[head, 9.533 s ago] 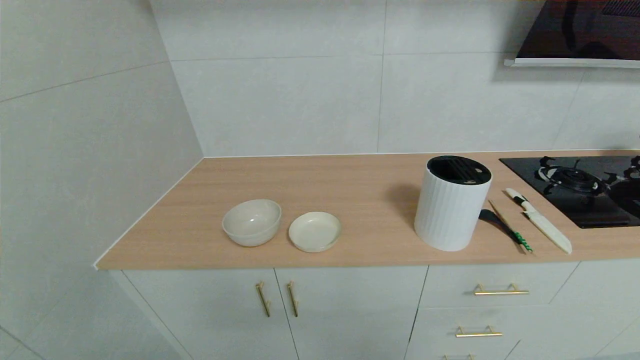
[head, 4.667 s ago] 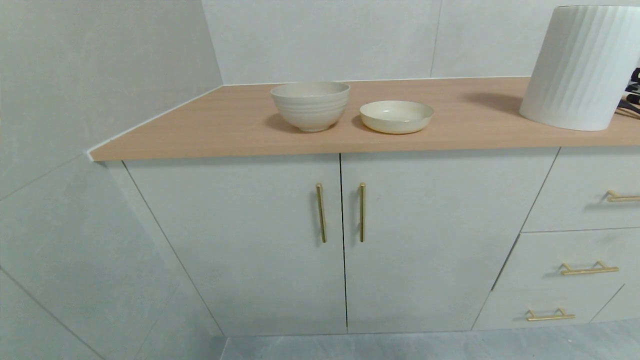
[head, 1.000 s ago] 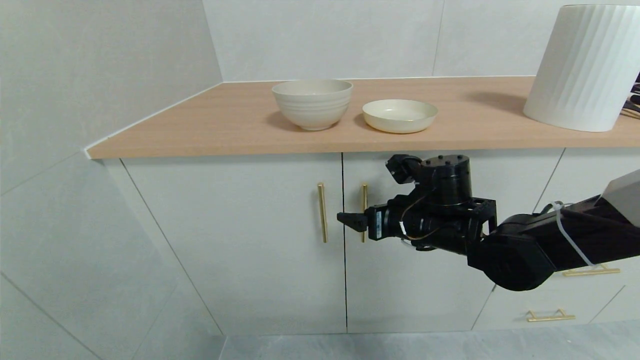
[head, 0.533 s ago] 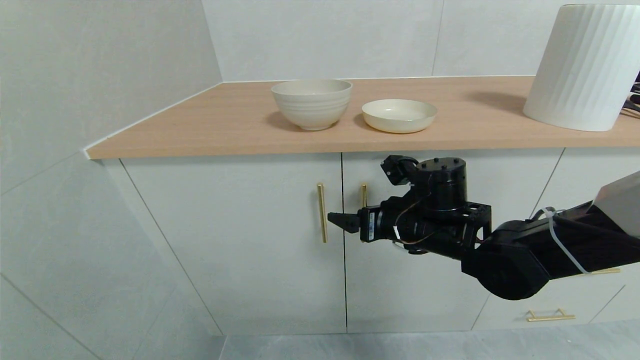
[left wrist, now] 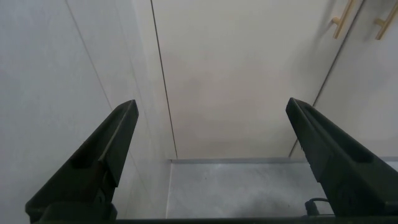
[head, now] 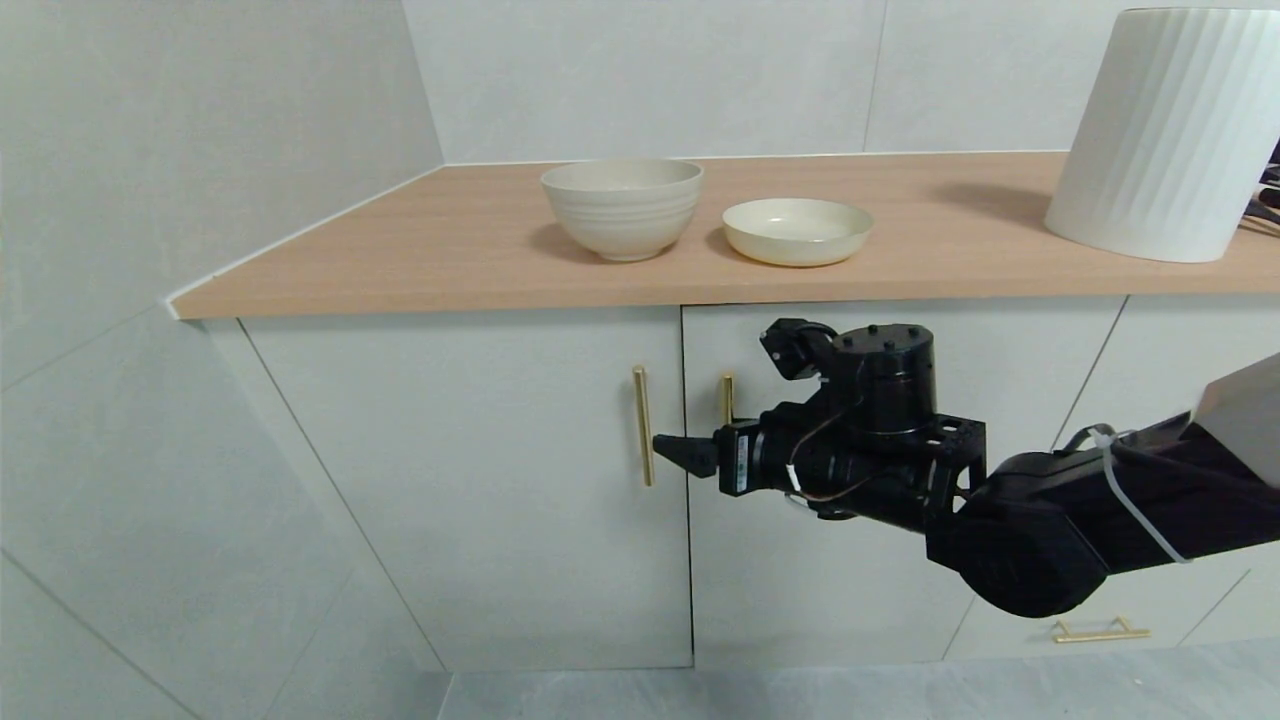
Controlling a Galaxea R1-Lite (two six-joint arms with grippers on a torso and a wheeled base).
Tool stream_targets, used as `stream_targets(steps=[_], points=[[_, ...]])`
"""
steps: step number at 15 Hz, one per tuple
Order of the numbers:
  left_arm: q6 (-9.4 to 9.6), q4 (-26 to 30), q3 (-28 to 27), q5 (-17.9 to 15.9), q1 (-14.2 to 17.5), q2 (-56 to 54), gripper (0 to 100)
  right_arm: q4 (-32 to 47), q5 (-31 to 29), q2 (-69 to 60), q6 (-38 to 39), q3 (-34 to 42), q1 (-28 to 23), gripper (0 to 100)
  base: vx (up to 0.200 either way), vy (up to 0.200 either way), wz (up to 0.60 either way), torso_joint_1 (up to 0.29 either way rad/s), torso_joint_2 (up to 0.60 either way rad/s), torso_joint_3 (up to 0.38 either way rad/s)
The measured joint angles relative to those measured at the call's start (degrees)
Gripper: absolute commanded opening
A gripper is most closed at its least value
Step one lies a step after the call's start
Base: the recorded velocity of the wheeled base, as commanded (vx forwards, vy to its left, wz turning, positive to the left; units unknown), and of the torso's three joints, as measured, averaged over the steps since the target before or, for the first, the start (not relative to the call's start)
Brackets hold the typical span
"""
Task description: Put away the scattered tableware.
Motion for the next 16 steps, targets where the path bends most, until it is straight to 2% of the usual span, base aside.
stream_targets(steps=[16], points=[[-0.07,0.0,0.0,0.0,0.0,0.0,100,1.29,5.64,-2.26,0.5,6.01,2.86,100,0.0,0.0,0.0,0.0,0.0,0.0]])
